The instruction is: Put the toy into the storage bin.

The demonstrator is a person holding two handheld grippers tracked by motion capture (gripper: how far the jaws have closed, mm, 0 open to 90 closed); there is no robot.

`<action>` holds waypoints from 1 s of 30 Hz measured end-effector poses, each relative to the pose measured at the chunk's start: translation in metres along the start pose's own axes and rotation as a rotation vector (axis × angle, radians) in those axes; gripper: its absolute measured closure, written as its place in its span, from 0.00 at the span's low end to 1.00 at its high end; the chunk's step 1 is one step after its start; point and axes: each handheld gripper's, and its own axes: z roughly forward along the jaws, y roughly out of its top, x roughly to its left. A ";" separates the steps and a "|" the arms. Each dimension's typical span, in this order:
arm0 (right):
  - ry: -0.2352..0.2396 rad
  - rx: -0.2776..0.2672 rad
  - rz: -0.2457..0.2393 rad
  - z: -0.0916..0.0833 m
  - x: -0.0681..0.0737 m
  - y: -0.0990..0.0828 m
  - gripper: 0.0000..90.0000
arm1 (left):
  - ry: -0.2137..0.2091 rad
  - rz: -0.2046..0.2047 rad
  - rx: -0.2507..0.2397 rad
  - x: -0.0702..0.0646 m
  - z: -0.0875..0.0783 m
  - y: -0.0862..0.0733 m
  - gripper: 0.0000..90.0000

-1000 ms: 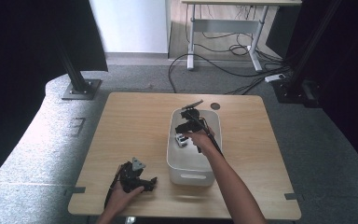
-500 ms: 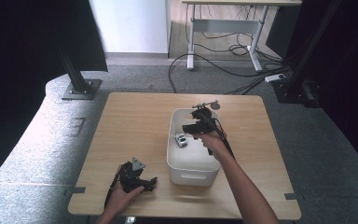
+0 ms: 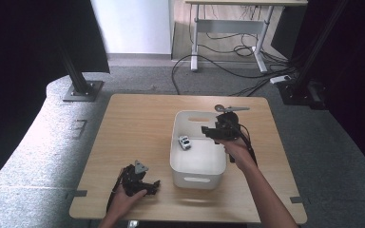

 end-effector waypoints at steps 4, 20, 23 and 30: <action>-0.001 -0.023 0.006 -0.010 -0.011 -0.007 0.40 | 0.000 0.001 0.000 0.000 0.000 0.000 0.01; -0.010 -0.117 0.052 -0.042 -0.058 -0.053 0.40 | -0.001 0.001 0.000 0.000 0.000 0.000 0.01; -0.026 -0.132 0.047 -0.047 -0.064 -0.062 0.39 | -0.001 0.000 0.000 0.000 0.000 0.000 0.01; -0.047 -0.155 0.018 -0.054 -0.072 -0.078 0.39 | -0.001 0.000 -0.001 0.000 0.000 0.000 0.01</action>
